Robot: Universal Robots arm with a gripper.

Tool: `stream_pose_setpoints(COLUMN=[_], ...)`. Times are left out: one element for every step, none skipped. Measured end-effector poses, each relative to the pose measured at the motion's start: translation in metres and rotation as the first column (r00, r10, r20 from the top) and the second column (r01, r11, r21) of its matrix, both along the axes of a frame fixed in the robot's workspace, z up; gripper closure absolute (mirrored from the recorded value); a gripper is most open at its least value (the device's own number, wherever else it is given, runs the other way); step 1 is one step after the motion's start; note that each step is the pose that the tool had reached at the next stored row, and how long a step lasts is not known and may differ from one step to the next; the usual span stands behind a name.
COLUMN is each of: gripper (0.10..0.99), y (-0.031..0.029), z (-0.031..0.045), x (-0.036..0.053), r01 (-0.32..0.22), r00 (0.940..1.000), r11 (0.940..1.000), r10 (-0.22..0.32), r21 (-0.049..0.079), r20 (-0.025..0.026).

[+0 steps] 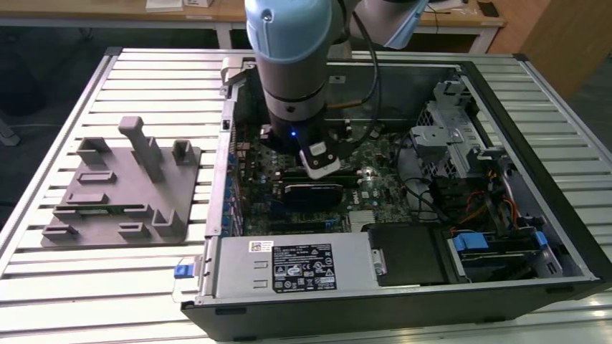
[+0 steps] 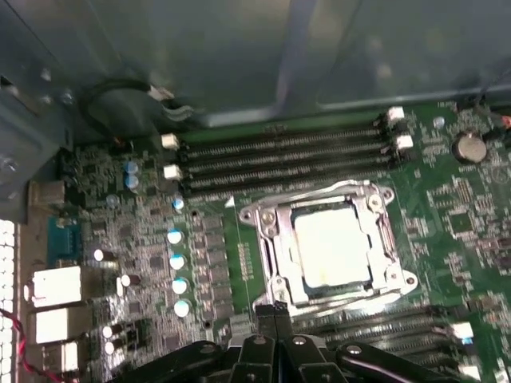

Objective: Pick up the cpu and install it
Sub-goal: 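Install the second cpu locking lever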

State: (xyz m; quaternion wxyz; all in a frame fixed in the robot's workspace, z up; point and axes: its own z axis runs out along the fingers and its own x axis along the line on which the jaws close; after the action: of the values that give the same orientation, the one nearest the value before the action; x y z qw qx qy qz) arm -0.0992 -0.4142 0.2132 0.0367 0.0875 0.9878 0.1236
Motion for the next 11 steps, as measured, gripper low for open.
stream_pose_setpoints(gripper=[0.98, 0.98, 0.98, 0.98, 0.98, 0.98, 0.98, 0.98, 0.98, 0.98, 0.98], y=[0.0002, 0.0004, 0.0005, 0.0005, 0.0006, 0.0006, 0.0007, 0.001, 0.0016, 0.0025, 0.0036], z=[0.0, 0.0, -0.0001, -0.0004, -0.0008, -0.0011, -0.0015, -0.0018, -0.0021, -0.0023, -0.0026], x=[0.0002, 0.0006, 0.0012, 0.002, 0.0028, 0.0038, 0.0053, 0.0072, 0.0094, 0.0118, 0.0142], r01=[0.003, 0.005, 0.008, 0.012, 0.013, 0.014, 0.014, 0.015, 0.015, 0.015, 0.015], r00=[1.0, 1.0, 1.0, 0.9999, 0.9999, 0.9999, 0.9999, 0.9999, 0.9999, 0.9999, 0.9999], r11=[0.9999, 0.9998, 0.9996, 0.9996, 0.9996, 0.9996, 0.9996, 0.9996, 0.9996, 0.9996, 0.9996], r10=[-0.003, -0.005, -0.008, -0.012, -0.013, -0.014, -0.014, -0.015, -0.015, -0.015, -0.015], r21=[-0.012, -0.021, -0.025, -0.025, -0.024, -0.024, -0.023, -0.023, -0.023, -0.023, -0.023], r20=[0.0001, 0.0002, 0.0002, 0.0002, 0.0002, 0.0001, 0.0001, 0.0, -0.0001, -0.0004, -0.0007])
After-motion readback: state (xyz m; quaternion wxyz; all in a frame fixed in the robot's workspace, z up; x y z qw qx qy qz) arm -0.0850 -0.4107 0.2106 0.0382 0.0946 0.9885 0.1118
